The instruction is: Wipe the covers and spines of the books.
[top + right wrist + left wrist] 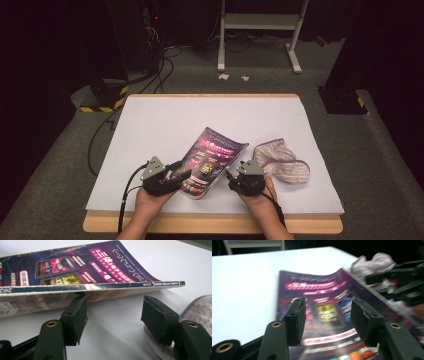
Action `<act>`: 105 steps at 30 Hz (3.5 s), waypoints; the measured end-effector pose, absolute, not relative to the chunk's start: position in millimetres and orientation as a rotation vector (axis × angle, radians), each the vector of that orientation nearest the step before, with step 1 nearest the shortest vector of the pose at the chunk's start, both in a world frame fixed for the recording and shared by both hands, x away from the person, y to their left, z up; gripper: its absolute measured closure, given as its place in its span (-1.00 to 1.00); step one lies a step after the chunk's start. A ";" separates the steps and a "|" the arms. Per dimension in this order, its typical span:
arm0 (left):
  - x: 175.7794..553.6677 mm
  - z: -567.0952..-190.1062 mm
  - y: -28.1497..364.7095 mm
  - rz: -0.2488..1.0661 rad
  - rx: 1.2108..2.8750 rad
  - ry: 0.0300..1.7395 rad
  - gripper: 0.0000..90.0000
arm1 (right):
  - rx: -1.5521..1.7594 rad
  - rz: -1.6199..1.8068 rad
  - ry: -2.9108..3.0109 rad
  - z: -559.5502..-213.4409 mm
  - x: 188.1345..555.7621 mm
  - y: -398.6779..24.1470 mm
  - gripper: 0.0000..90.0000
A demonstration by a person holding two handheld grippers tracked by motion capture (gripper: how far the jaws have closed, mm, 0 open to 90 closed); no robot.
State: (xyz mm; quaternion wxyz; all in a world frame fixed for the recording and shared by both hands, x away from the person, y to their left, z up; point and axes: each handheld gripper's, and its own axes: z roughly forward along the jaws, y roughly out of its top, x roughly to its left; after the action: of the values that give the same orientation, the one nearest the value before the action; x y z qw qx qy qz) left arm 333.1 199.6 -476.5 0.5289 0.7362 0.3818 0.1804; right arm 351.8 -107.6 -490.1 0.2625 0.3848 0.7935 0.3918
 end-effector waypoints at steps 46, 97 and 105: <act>345.2 -510.2 205.3 0.320 1.971 1.087 0.20 | 1.306 1.104 2.301 -505.7 370.4 -115.3 -0.22; 346.5 -501.8 193.4 0.288 1.977 1.057 0.25 | 1.293 1.016 1.931 -459.3 365.5 -208.7 -0.23; 346.9 -493.8 208.2 0.364 1.898 1.062 0.12 | 1.406 0.950 1.865 -464.8 376.0 -241.3 -0.35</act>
State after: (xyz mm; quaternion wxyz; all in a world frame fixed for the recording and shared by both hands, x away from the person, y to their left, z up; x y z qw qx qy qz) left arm 346.9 208.2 -493.8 0.4513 0.7681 0.4298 0.1475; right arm 376.0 -241.3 -464.8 0.3054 0.5310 0.7043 0.3588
